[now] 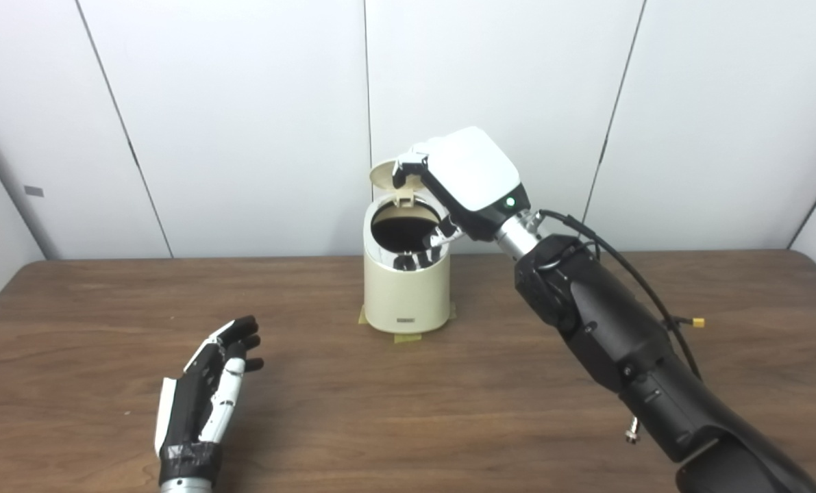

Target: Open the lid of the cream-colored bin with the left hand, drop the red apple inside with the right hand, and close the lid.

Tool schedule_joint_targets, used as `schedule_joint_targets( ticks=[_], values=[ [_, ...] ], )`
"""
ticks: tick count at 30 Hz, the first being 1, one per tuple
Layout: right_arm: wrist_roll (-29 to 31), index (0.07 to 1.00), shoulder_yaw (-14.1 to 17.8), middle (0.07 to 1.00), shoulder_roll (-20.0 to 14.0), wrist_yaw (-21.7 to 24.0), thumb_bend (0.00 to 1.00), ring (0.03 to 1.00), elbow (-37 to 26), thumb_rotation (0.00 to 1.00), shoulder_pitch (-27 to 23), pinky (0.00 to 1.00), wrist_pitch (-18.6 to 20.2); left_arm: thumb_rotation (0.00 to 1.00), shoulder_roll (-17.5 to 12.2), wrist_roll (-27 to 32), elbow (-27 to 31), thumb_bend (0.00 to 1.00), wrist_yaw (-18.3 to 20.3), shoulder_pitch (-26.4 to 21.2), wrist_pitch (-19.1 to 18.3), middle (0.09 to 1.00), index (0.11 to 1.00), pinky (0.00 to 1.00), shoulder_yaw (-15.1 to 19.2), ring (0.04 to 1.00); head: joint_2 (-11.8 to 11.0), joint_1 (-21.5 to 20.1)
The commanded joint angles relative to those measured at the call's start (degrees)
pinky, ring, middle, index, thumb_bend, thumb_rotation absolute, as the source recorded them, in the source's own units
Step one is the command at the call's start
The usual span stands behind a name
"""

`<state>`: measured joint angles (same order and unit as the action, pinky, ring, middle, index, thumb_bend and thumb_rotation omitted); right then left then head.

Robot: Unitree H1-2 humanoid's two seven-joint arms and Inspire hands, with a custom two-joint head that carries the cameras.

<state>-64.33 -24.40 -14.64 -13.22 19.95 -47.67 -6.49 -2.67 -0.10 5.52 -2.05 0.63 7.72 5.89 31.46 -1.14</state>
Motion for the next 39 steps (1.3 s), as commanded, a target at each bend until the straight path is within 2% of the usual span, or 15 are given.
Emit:
schedule_joint_targets(
  ticks=[1, 4, 7, 8, 10, 12, 15, 21, 26, 28, 29, 31, 32, 35, 39],
  values=[
    [0.4, 0.569, 0.7, 0.639, -0.6, -1.1, 0.99, 0.580, -1.9, 0.10, -2.4, 0.47, 1.1, 0.64, -0.3, -0.3, 1.3, 0.35, -0.1, -1.3, 0.7, 0.809, 0.764, 0.69, -0.2, 0.799, 0.0, 0.0],
    [0.9, 0.566, 0.9, 0.634, -0.7, -1.6, 0.98, 0.573, -1.7, 0.10, -2.4, 0.46, 0.5, 0.64, -0.2, -0.3, 1.3, 0.34, -0.1, -1.2, 0.6, 0.813, 0.763, 0.70, -0.2, 0.804, 0.0, 0.0],
    [1.2, 0.508, 1.9, 0.563, -0.6, -9.8, 0.87, 0.513, -1.2, 0.16, -1.6, 0.41, -1.7, 0.63, -0.1, 0.0, 1.5, 0.34, -0.1, -1.1, 0.2, 0.813, 0.763, 0.70, -0.1, 0.801, -0.2, -0.1],
    [1.6, 0.495, 2.6, 0.534, -0.4, -12.9, 0.70, 0.479, -1.4, 0.16, -1.1, 0.38, -2.4, 0.63, -0.2, -0.2, 1.6, 0.34, -0.2, -1.1, 0.0, 0.813, 0.763, 0.70, -0.2, 0.800, -0.2, -0.1],
    [3.5, 0.477, 4.4, 0.452, 0.3, -17.0, 0.56, 0.377, -2.6, 0.15, 0.3, 0.30, -3.1, 0.64, -0.3, -0.5, 1.5, 0.33, -0.1, -1.1, -0.1, 0.818, 0.772, 0.70, -0.3, 0.800, -0.4, 0.1],
    [5.7, 0.442, 6.3, 0.509, 0.8, -20.0, 0.53, 0.320, -3.6, 0.04, 1.8, 0.25, -4.4, 0.66, -0.3, -0.2, 1.4, 0.33, 0.1, -1.1, -0.3, 0.822, 0.781, 0.71, -0.4, 0.800, -0.4, 0.5],
    [9.7, 0.434, 9.3, 0.518, 0.7, -20.5, 0.52, 0.283, -7.4, 0.01, 6.1, 0.22, -5.0, 0.65, -0.4, 0.0, 1.4, 0.33, 0.4, -1.1, -0.1, 0.824, 0.783, 0.72, -0.6, 0.802, -0.4, 0.7],
    [24.5, 0.482, 15.9, 0.459, 0.8, -14.2, 0.52, 0.294, -14.0, 0.00, 15.7, 0.24, -6.2, 0.65, -0.8, -0.3, 0.8, 0.33, 0.4, -1.4, 0.6, 0.819, 0.782, 0.71, -0.6, 0.800, -0.5, 0.4],
    [36.0, 0.492, 19.4, 0.481, 1.3, -5.1, 0.51, 0.469, -21.8, 0.01, 24.6, 0.37, -3.4, 0.67, -0.9, 0.0, 0.4, 0.35, 0.3, -1.6, 0.8, 0.820, 0.773, 0.70, -0.4, 0.803, -0.7, 0.2],
    [42.7, 0.494, 20.1, 0.569, 0.9, -1.1, 0.49, 0.548, -22.6, 0.12, 27.8, 0.45, -4.8, 0.67, -0.8, 0.2, 0.2, 0.36, 0.2, -1.6, 1.0, 0.818, 0.765, 0.71, -0.3, 0.804, -0.7, 0.2],
    [47.4, 0.596, 20.5, 0.619, 0.9, 1.1, 0.38, 0.598, -22.3, 0.46, 29.3, 0.52, -5.8, 0.68, -0.8, 0.4, 0.1, 0.36, 0.2, -1.7, 1.1, 0.817, 0.760, 0.71, -0.3, 0.804, -0.8, 0.1],
    [54.6, 0.672, 21.7, 0.675, 1.6, 4.6, 0.31, 0.649, -23.0, 0.57, 32.1, 0.59, -4.3, 0.68, -0.8, 0.5, -0.1, 0.37, 0.2, -1.8, 1.1, 0.815, 0.758, 0.71, -0.3, 0.804, -0.8, 0.2],
    [57.3, 0.696, 22.3, 0.698, 2.1, 5.8, 0.29, 0.676, -23.6, 0.56, 33.3, 0.62, -2.9, 0.69, -0.8, 0.5, -0.1, 0.37, 0.2, -1.8, 1.1, 0.817, 0.759, 0.71, -0.3, 0.806, -0.8, 0.2],
    [62.7, 0.729, 23.8, 0.734, 3.6, 8.1, 0.25, 0.718, -23.7, 0.38, 35.8, 0.65, -2.1, 0.70, -0.8, 0.6, 0.0, 0.36, 0.2, -1.7, 1.3, 0.816, 0.756, 0.71, -0.3, 0.808, -0.9, -0.2],
    [63.6, 0.705, 25.9, 0.723, 5.8, 7.6, 0.28, 0.695, -22.3, 0.21, 37.7, 0.60, -2.2, 0.69, -0.9, 0.7, 0.0, 0.36, 0.3, -1.7, 1.3, 0.813, 0.754, 0.71, -0.2, 0.802, -0.9, -0.1]
  ],
)
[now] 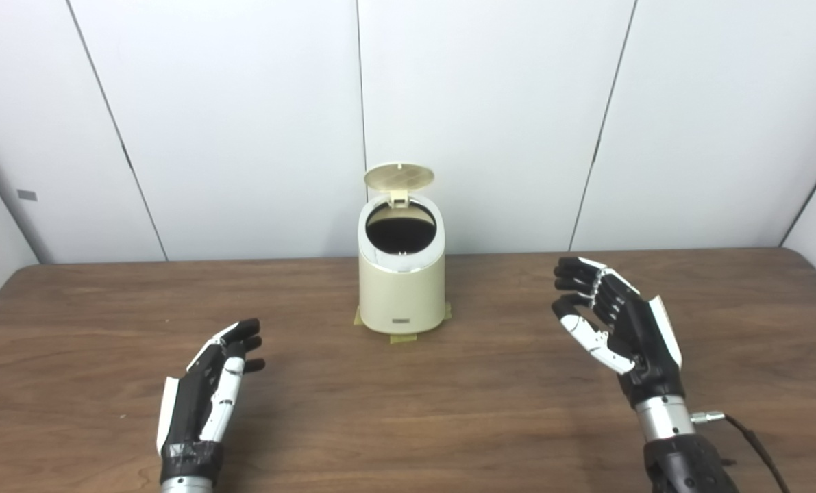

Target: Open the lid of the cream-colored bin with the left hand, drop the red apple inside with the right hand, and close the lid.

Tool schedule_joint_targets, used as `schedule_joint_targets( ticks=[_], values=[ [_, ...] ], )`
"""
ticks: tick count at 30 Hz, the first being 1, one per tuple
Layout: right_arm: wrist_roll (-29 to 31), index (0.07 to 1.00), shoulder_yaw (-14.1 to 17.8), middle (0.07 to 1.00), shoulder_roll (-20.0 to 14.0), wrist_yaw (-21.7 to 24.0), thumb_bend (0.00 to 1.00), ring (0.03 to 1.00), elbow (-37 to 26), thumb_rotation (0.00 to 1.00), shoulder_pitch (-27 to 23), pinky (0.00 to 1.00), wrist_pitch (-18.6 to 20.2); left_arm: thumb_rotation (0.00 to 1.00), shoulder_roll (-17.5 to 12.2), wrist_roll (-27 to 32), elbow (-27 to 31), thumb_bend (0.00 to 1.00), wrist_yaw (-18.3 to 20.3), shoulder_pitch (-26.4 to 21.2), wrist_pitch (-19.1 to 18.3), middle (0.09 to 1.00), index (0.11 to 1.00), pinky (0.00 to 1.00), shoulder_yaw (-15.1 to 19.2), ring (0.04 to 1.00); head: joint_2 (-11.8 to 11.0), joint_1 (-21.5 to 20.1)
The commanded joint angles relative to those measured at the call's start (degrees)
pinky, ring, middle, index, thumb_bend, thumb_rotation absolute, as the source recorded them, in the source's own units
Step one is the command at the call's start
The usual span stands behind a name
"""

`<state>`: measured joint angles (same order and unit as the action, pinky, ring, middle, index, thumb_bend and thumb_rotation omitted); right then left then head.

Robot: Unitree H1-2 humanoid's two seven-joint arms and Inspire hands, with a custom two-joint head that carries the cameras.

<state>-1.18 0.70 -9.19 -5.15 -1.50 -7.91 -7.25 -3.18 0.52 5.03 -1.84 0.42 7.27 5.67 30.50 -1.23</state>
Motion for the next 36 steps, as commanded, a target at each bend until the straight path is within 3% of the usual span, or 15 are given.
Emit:
schedule_joint_targets(
  ticks=[1, 5, 9, 11, 14, 17, 22, 26, 28, 33, 36],
  values=[
    [0.3, 0.696, 1.2, 0.716, 0.8, -0.6, 0.28, 0.687, -0.6, 0.16, -1.8, 0.59, -1.6, 0.69, -0.4, 0.1, 0.4, 0.35, 0.1, -1.4, 1.8, 0.812, 0.753, 0.71, 0.0, 0.802, 0.1, 0.1],
    [-0.8, 0.685, 2.1, 0.709, 2.0, -0.9, 0.28, 0.680, 0.4, 0.07, -1.0, 0.58, -1.2, 0.70, -0.7, -0.4, 0.5, 0.35, 0.2, -1.4, 2.0, 0.810, 0.762, 0.70, -0.1, 0.800, 0.1, 0.0],
    [-1.1, 0.689, 2.6, 0.707, 3.0, -0.9, 0.28, 0.681, 1.6, 0.09, -0.7, 0.59, -0.9, 0.72, -1.6, -2.9, 0.2, 0.34, -0.7, -2.3, 1.7, 0.819, 0.778, 0.76, 0.0, 0.824, 0.1, -0.2],
    [-1.1, 0.692, 2.9, 0.711, 3.4, -1.0, 0.29, 0.686, 2.1, 0.12, -0.8, 0.61, -0.3, 0.79, -2.4, -5.8, 0.0, 0.37, -1.5, -3.3, 1.4, 0.814, 0.783, 0.81, -0.1, 0.830, -0.2, 0.2],
    [-2.4, 0.698, 3.1, 0.714, 3.8, -1.3, 0.28, 0.691, 2.8, 0.11, -0.9, 0.61, -0.2, 0.85, -4.3, -7.6, 1.9, 0.39, -0.8, -5.9, -3.5, 0.841, 0.817, 0.86, 0.2, 0.860, -0.4, 0.3],
    [-3.0, 0.701, 3.1, 0.717, 3.8, -1.3, 0.28, 0.694, 3.9, 0.14, -1.1, 0.61, -0.9, 0.90, -6.5, -9.3, 3.5, 0.51, 0.2, -9.5, -7.6, 0.890, 0.867, 0.95, -0.1, 0.918, -0.4, 0.3],
    [-3.7, 0.697, 3.2, 0.716, 3.7, -1.5, 0.29, 0.684, 6.9, 0.18, -1.5, 0.59, -2.5, 0.88, -9.2, -15.1, 6.1, 0.66, 1.5, -19.0, -16.3, 0.938, 0.913, 0.94, -2.9, 0.955, -0.7, 0.3],
    [-3.7, 0.696, 3.5, 0.716, 3.7, -1.6, 0.28, 0.686, 7.6, 0.19, -1.5, 0.59, -2.4, 0.85, -8.1, -19.7, 8.2, 0.71, 1.3, -25.7, -22.5, 0.966, 0.929, 0.95, -5.3, 0.976, -0.6, 0.4],
    [-3.8, 0.698, 3.5, 0.718, 3.6, -1.5, 0.27, 0.689, 7.6, 0.19, -1.4, 0.59, -2.3, 0.86, -7.7, -22.3, 8.8, 0.79, 1.4, -28.0, -25.4, 0.993, 0.933, 0.99, -6.8, 0.995, -0.6, 0.4],
    [-5.7, 0.699, 2.9, 0.718, 3.4, -1.8, 0.29, 0.692, 7.1, 0.21, -1.0, 0.61, -1.2, 0.81, -6.8, -33.2, 6.3, 0.84, 0.7, -35.0, -26.7, 0.990, 0.912, 1.00, -13.8, 1.000, -0.6, 0.3],
    [-6.3, 0.695, 3.0, 0.714, 3.6, -2.0, 0.29, 0.686, 6.7, 0.20, -1.0, 0.61, -0.9, 0.85, -6.7, -40.1, 4.1, 0.91, 1.6, -38.4, -28.7, 0.945, 0.894, 1.00, -17.8, 1.000, -0.6, 0.4]
  ],
)
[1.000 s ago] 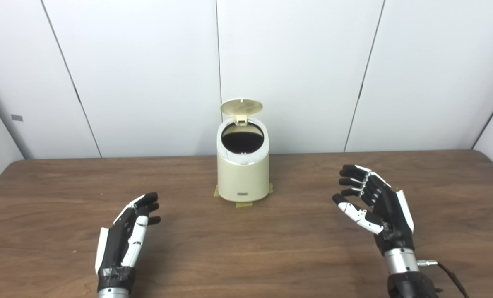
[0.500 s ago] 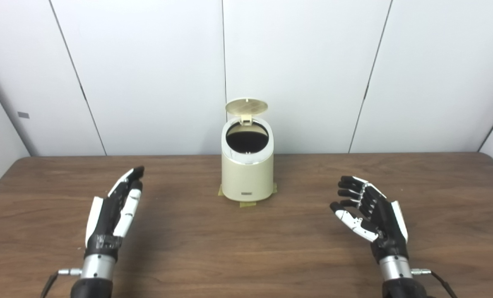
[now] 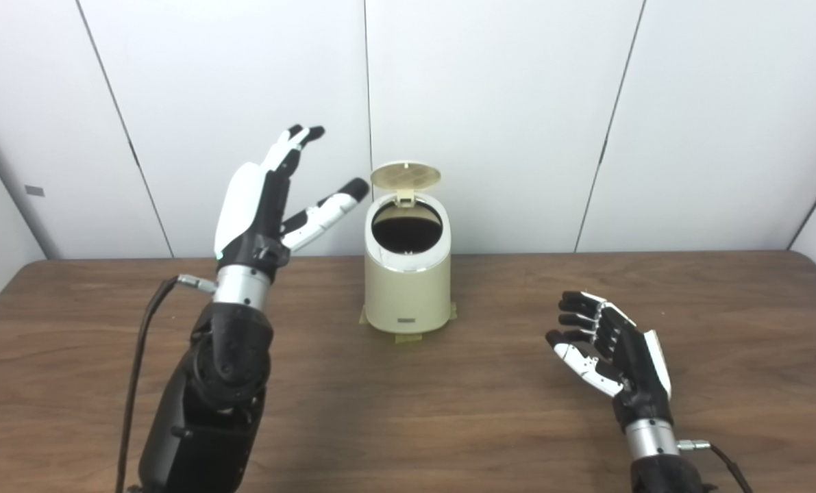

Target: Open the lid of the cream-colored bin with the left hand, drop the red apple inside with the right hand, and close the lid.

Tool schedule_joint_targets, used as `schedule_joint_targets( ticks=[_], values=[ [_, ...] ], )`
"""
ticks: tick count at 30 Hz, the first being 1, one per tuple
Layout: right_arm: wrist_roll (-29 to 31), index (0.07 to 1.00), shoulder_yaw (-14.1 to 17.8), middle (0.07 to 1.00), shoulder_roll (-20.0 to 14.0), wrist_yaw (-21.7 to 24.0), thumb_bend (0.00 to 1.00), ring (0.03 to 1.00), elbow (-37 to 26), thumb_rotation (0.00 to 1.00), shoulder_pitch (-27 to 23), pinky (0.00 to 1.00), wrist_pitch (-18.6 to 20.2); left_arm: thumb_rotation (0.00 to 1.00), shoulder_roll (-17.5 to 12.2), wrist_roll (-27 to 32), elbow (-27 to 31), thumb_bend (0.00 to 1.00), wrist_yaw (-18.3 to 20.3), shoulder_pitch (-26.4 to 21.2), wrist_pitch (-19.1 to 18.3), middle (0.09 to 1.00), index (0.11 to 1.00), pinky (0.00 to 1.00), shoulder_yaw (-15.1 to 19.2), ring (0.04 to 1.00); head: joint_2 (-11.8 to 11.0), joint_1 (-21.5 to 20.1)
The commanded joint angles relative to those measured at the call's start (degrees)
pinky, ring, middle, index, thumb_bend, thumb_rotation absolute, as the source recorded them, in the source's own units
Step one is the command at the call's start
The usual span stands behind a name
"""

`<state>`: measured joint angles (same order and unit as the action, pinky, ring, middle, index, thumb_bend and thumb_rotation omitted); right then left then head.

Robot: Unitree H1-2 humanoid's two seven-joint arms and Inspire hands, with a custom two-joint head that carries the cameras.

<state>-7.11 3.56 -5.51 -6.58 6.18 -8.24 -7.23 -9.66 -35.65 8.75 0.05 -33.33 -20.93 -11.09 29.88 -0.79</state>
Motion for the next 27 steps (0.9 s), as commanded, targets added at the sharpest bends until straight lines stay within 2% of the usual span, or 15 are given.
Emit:
schedule_joint_targets(
  ticks=[1, 7, 14, 23, 27],
  values=[
    [-0.3, 0.694, 0.2, 0.714, 0.0, -0.6, 0.29, 0.687, -1.0, 0.19, -0.7, 0.61, -0.8, 0.85, -0.3, -5.9, 0.0, 0.92, 0.4, -5.5, -1.4, 0.940, 0.897, 1.00, -2.2, 1.000, 0.1, 0.0],
    [-0.2, 0.695, 0.4, 0.715, -0.1, -0.5, 0.30, 0.689, -0.3, 0.20, -0.9, 0.62, -0.8, 0.88, 0.3, -12.3, -2.6, 0.97, 4.7, -9.5, -4.7, 0.930, 0.901, 1.00, -6.5, 1.000, -0.2, 0.1],
    [0.1, 0.693, 0.7, 0.715, -0.2, -0.4, 0.29, 0.688, 0.0, 0.18, -1.0, 0.62, -0.7, 0.83, 2.2, -14.1, -7.1, 1.00, 6.5, -11.9, -5.4, 0.939, 0.904, 1.00, -7.6, 1.000, -0.2, 0.1],
    [-0.8, 0.694, 0.1, 0.713, -0.4, -0.1, 0.29, 0.691, 0.2, 0.18, -1.0, 0.62, -0.3, 0.82, 2.0, -18.6, -11.2, 1.00, 8.7, -14.4, -5.6, 0.923, 0.890, 1.00, -9.8, 1.000, -0.2, -0.1],
    [-1.0, 0.699, -0.2, 0.720, -0.4, 0.2, 0.29, 0.697, 0.1, 0.21, -1.2, 0.63, 0.8, 0.81, 3.2, -19.9, -14.2, 1.00, 10.2, -15.2, -5.9, 0.922, 0.883, 1.00, -8.8, 1.000, -0.5, 0.0]
  ],
)
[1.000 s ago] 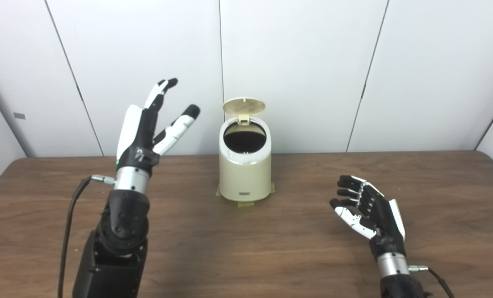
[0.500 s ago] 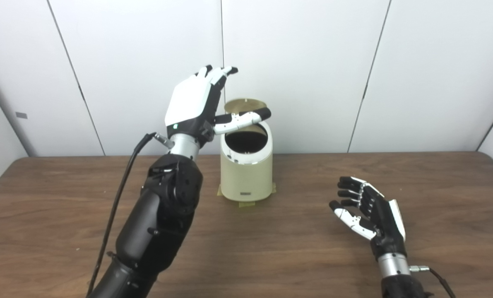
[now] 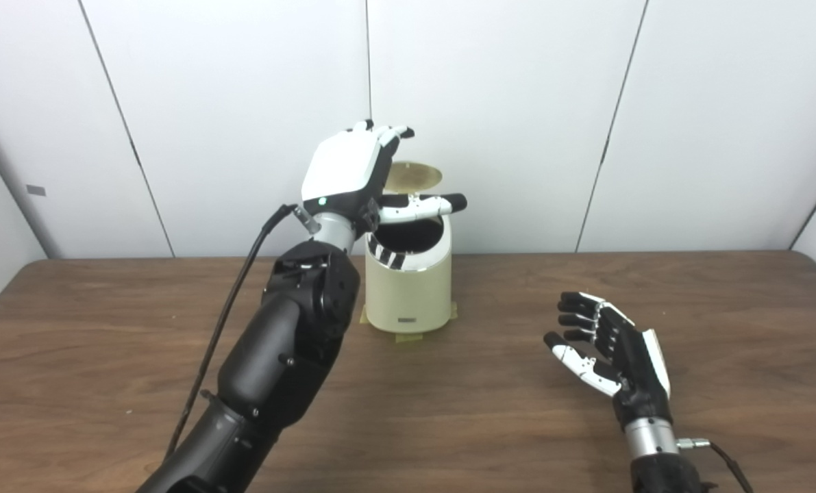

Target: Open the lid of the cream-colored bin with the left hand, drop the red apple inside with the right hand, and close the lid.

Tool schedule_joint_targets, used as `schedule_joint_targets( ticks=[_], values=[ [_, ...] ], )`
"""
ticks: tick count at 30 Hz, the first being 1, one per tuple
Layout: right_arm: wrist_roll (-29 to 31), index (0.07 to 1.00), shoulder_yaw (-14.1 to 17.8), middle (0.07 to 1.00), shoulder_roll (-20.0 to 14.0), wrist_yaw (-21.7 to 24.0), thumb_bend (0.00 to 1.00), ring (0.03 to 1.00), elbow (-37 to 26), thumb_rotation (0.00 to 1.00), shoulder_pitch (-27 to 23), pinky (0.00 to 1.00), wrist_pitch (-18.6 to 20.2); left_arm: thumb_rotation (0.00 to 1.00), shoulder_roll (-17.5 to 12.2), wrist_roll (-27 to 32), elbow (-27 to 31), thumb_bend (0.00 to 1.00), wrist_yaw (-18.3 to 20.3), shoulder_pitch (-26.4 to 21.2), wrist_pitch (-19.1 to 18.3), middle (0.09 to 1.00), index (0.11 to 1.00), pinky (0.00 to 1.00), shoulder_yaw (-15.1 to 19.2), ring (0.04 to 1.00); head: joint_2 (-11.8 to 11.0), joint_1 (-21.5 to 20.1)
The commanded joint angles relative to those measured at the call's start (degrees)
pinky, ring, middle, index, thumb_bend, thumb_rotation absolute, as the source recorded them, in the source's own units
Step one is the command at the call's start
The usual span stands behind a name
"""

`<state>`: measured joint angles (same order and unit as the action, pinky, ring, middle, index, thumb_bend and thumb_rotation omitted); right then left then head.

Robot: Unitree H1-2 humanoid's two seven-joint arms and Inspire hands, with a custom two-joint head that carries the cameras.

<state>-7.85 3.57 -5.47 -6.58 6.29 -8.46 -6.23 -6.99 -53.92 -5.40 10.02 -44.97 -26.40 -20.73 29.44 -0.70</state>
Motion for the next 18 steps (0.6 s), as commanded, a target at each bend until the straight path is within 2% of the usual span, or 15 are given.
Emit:
schedule_joint_targets(
  ticks=[1, 7, 10, 18],
  values=[
    [-0.3, 0.702, -0.3, 0.723, -0.5, 0.3, 0.28, 0.698, 0.1, 0.20, -1.0, 0.63, -0.4, 0.80, 0.8, -1.8, -0.8, 1.00, 0.5, -3.8, -0.5, 0.924, 0.882, 1.00, 1.1, 1.000, -0.1, -0.3],
    [0.2, 0.697, -0.4, 0.718, -0.1, 0.3, 0.29, 0.695, 0.9, 0.14, -1.3, 0.63, -0.9, 0.79, 0.9, -2.4, -3.5, 1.00, 0.8, -4.7, -0.4, 0.916, 0.883, 1.00, 1.4, 1.000, -0.3, -0.3],
    [-0.7, 0.696, -0.7, 0.713, -0.2, 0.0, 0.29, 0.688, 0.5, 0.14, -1.3, 0.62, -0.2, 0.78, 1.1, -2.9, -4.1, 1.00, 1.6, -5.0, -0.5, 0.907, 0.882, 1.00, 1.5, 1.000, -0.3, -0.5],
    [0.3, 0.702, -0.6, 0.723, 0.2, 0.3, 0.29, 0.700, 0.0, 0.11, -1.2, 0.63, 0.6, 0.75, 1.2, -4.5, -2.4, 1.00, 3.2, -4.1, -0.4, 0.901, 0.881, 1.00, 0.7, 1.000, -0.1, -0.6]
  ],
)
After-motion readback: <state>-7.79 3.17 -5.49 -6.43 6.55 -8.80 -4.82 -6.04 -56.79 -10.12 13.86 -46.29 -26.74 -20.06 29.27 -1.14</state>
